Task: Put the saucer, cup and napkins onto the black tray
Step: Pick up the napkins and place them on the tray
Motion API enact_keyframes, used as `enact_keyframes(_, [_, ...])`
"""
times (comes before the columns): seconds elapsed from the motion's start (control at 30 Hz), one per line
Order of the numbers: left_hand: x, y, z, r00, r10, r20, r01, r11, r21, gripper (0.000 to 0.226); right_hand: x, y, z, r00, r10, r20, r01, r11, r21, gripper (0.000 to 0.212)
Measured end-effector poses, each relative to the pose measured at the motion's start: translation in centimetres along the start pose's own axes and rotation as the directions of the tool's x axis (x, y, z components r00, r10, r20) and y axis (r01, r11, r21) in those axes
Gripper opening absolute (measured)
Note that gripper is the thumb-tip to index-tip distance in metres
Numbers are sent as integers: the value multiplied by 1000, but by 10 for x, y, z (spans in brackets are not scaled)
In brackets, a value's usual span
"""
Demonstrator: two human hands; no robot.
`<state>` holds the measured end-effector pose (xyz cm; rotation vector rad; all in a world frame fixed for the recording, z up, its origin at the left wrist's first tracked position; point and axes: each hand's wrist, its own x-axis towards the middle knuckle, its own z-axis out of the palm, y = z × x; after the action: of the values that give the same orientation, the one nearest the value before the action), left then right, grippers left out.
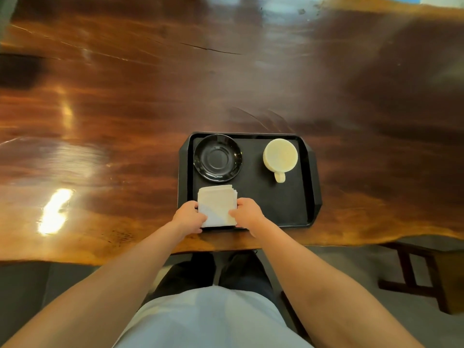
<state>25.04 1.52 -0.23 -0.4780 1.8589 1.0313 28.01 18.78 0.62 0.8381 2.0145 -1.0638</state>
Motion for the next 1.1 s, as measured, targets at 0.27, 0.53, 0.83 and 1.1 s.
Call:
enact_keyframes(0.27, [-6,6,0,997,72,-25,-65,973,220,29,-1,1,-5,1000,-20,-21,19,998,-62,17])
enact_keyframes(0.53, [-5,7,-6,993,116,-23,-105,955,276,27,-2,0,-8,999,-34,-20,32,997,-72,25])
enact_keyframes(0.83, [-17,10,-4,990,140,1,-134,947,290,67,-3,3,-9,999,-44,-26,43,997,-63,23])
enact_keyframes(1.1, [-17,9,0,989,143,-21,-130,944,304,46,-4,6,-12,999,-47,-3,46,998,-51,21])
